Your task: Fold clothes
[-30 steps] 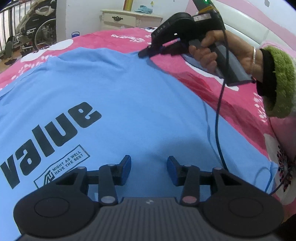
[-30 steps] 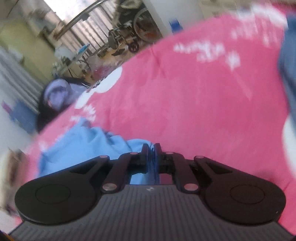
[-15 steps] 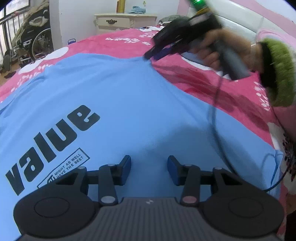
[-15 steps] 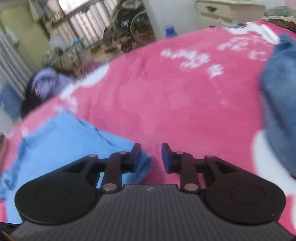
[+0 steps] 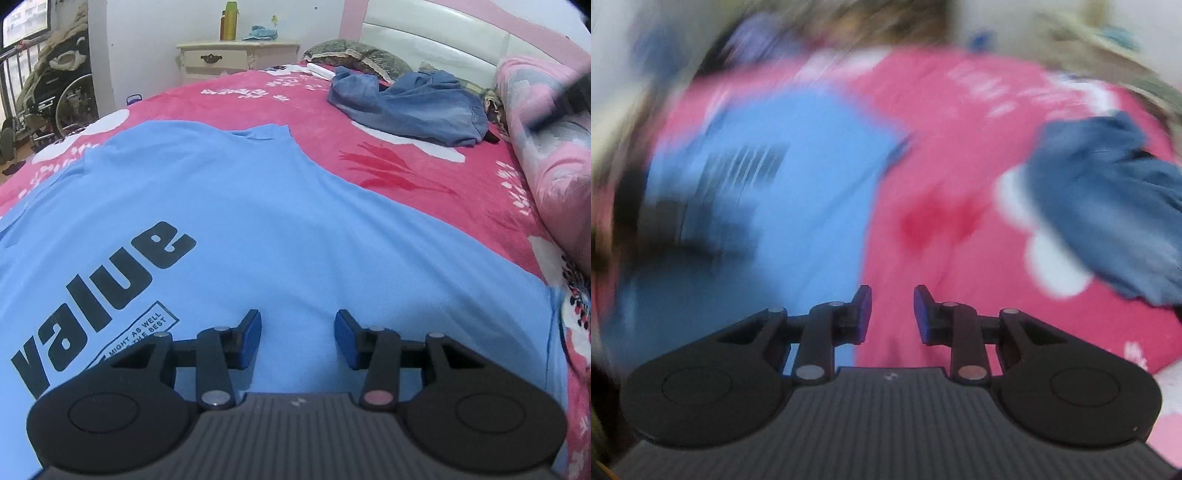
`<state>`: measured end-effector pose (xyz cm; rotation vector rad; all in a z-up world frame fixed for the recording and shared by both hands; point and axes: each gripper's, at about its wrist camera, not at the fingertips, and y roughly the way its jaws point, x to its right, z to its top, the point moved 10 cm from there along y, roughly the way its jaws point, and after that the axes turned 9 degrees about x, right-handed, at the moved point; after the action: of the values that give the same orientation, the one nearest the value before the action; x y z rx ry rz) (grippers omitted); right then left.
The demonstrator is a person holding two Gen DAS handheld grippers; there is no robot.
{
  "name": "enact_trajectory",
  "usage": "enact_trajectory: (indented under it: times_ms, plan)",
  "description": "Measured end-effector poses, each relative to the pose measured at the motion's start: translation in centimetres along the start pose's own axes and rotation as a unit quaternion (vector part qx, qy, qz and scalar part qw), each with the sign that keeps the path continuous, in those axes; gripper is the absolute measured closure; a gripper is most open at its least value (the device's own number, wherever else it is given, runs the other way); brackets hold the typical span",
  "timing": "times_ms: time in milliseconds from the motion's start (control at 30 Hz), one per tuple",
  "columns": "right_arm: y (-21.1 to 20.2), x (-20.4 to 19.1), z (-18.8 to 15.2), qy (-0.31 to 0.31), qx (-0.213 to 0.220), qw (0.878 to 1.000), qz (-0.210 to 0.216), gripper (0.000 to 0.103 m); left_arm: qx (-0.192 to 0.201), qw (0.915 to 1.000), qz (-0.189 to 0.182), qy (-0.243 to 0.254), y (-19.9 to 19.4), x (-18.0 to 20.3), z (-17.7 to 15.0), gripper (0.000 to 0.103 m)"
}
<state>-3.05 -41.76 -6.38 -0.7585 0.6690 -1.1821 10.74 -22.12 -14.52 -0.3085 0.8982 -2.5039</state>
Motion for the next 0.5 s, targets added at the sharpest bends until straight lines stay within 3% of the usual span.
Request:
enact_trajectory:
  times_ms: [200,367,500]
  plan:
    - [1.2,-3.9,-4.0,-0.078,-0.044,0.996,0.028,0.081,0.009,0.9999,-0.006,0.000,-2.8,0.5,0.6,0.057]
    - [3.6,-5.8,-4.8,-0.099,-0.042,0.992,0.071,0.081,-0.022,0.9965,-0.075,-0.029,-6.7,3.4,-1.1,0.057]
    - [4.9,-5.8,-8.1,-0.133,-0.092,0.984,0.076,0.083,-0.057,0.9894,-0.129,-0.037,-9.7,6.4,-3.6,0.058]
